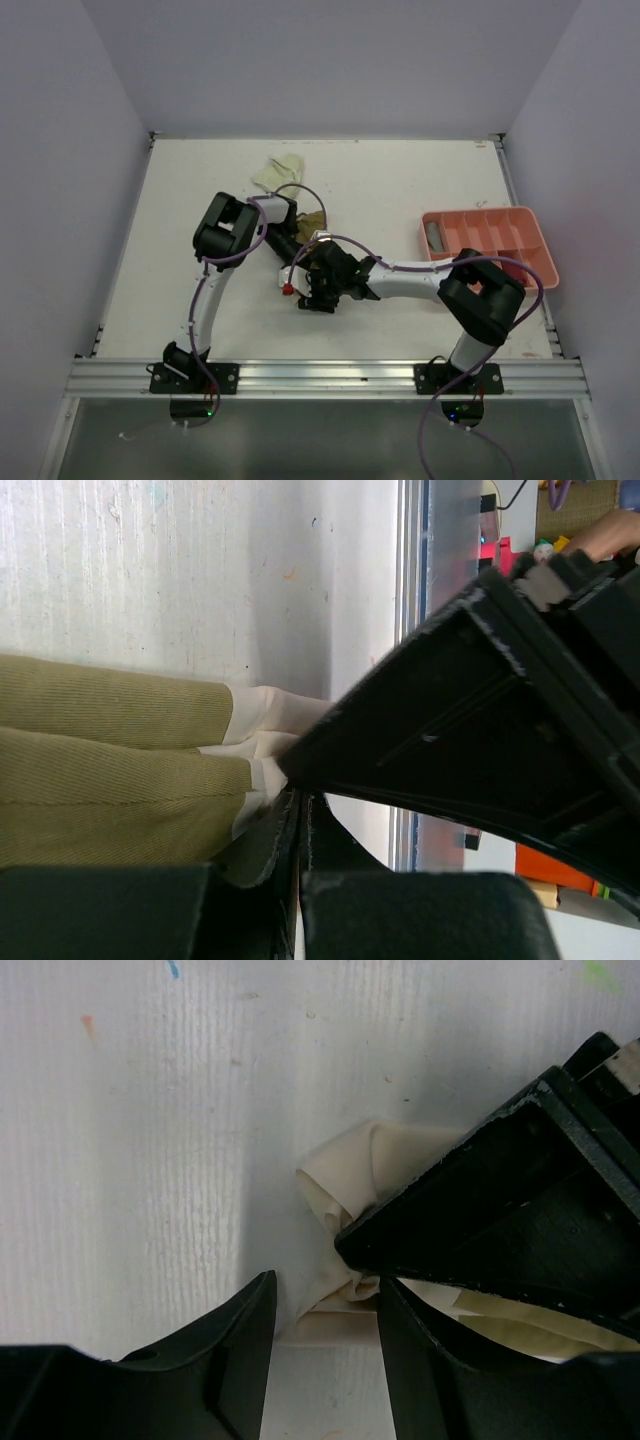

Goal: Roll the underwear

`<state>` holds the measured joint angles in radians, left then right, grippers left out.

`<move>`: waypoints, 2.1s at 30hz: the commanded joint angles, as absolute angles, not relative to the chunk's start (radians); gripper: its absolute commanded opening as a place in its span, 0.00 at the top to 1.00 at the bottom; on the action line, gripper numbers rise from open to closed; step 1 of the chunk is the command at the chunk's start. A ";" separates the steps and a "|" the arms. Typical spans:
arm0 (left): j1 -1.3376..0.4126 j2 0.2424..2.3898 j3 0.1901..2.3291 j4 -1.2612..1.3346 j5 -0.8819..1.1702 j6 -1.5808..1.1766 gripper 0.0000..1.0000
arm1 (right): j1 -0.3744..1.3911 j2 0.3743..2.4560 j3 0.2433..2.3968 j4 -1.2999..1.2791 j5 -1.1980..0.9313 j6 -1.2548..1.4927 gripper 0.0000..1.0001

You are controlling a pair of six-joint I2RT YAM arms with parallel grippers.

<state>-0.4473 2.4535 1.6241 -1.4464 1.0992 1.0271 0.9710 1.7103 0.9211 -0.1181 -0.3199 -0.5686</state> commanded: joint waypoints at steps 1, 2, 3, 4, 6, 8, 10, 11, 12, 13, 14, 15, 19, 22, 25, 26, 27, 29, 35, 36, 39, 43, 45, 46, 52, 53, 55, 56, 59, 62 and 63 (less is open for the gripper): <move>-0.436 2.537 1.615 -1.316 1.032 1.054 1.00 | 0.973 1.738 0.897 -0.017 -0.293 -0.575 0.52; -0.437 2.537 1.615 -1.318 1.032 1.055 1.00 | 0.973 1.741 0.894 -0.009 -0.291 -0.578 0.53; -0.436 2.537 1.615 -1.318 1.032 1.055 1.00 | 0.973 1.744 0.893 -0.005 -0.290 -0.577 0.53; -0.436 2.537 1.615 -1.318 1.032 1.055 1.00 | 0.973 1.752 0.897 -0.008 -0.288 -0.572 0.57; -0.434 2.536 1.614 -1.318 1.034 1.057 1.00 | 0.973 1.775 0.902 -0.006 -0.284 -0.568 0.63; -0.436 2.533 1.612 -1.316 1.037 1.063 1.00 | 0.969 1.787 0.900 -0.006 -0.290 -0.563 0.82; -0.433 2.513 1.600 -1.316 1.057 1.071 1.00 | 0.969 1.790 0.896 0.021 -0.305 -0.551 0.97; -0.425 2.501 1.595 -1.318 1.072 1.071 0.95 | 0.966 1.792 0.900 0.021 -0.331 -0.542 0.99; -0.419 2.465 1.588 -1.318 1.103 1.071 0.90 | 0.960 1.795 0.902 0.021 -0.347 -0.514 1.00; -0.405 2.439 1.585 -1.316 1.118 1.072 0.87 | 0.944 1.796 0.905 0.023 -0.368 -0.496 1.00; -0.396 2.378 1.585 -1.316 1.132 1.074 0.79 | 0.928 1.799 0.910 0.026 -0.418 -0.477 1.00; -0.387 2.346 1.591 -1.315 1.155 1.074 0.75 | 0.910 1.802 0.911 0.031 -0.455 -0.428 1.00; -0.310 2.206 1.640 -1.280 1.213 1.014 0.58 | 0.829 1.845 0.945 0.015 -0.580 -0.356 1.00; -0.206 2.084 1.635 -1.162 1.195 0.916 0.51 | 0.783 1.880 0.988 -0.024 -0.679 -0.344 1.00; -0.157 1.900 1.502 -0.929 1.094 0.805 0.46 | 0.733 1.913 1.035 -0.064 -0.802 -0.315 1.00; -0.141 1.846 1.452 -0.876 1.057 0.811 0.45 | 0.723 1.943 1.066 -0.084 -0.830 -0.304 1.00; -0.140 1.738 1.337 -0.830 1.022 0.830 0.45 | 0.710 1.959 1.084 -0.098 -0.863 -0.281 1.00; -0.143 1.622 1.197 -0.653 0.919 0.853 0.45 | 0.683 2.014 1.135 -0.120 -0.960 -0.246 1.00; -0.250 1.210 0.711 -0.307 0.694 1.089 0.45 | 0.637 2.114 1.173 0.022 -1.135 -0.026 1.00; -0.274 1.175 0.608 -0.263 0.648 1.118 0.45 | 0.632 2.134 1.178 0.038 -1.147 0.033 1.00; -0.382 1.103 0.468 -0.096 0.612 1.189 0.45 | 0.621 2.158 1.178 0.118 -1.178 0.112 1.00; -0.462 1.137 0.437 0.026 0.615 1.213 0.46 | 0.615 2.198 1.193 0.147 -1.201 0.155 1.00; -0.475 1.161 0.431 0.041 0.624 1.236 0.47 | 0.612 2.209 1.204 0.155 -1.206 0.172 1.00; -0.491 1.166 0.423 0.064 0.624 1.252 0.47 | 0.609 2.220 1.206 0.156 -1.210 0.176 1.00; -0.537 1.229 0.402 0.112 0.606 1.310 0.51 | 0.600 2.235 1.206 0.221 -1.232 0.231 1.00; -0.538 1.245 0.400 0.110 0.607 1.318 0.51 | 0.598 2.238 1.201 0.230 -1.232 0.251 1.00; -0.541 1.255 0.396 0.107 0.615 1.342 0.53 | 0.592 2.244 1.195 0.258 -1.236 0.270 1.00; -0.540 1.265 0.397 0.098 0.620 1.356 0.53 | 0.589 2.249 1.195 0.262 -1.241 0.281 1.00; -0.545 1.307 0.417 0.097 0.612 1.341 0.56 | 0.589 2.253 1.195 0.288 -1.247 0.301 1.00; -0.545 1.371 0.446 0.095 0.575 1.322 0.58 | 0.588 2.250 1.190 0.295 -1.252 0.299 1.00; -0.545 1.384 0.448 0.097 0.556 1.325 0.58 | 0.589 2.250 1.189 0.298 -1.258 0.301 1.00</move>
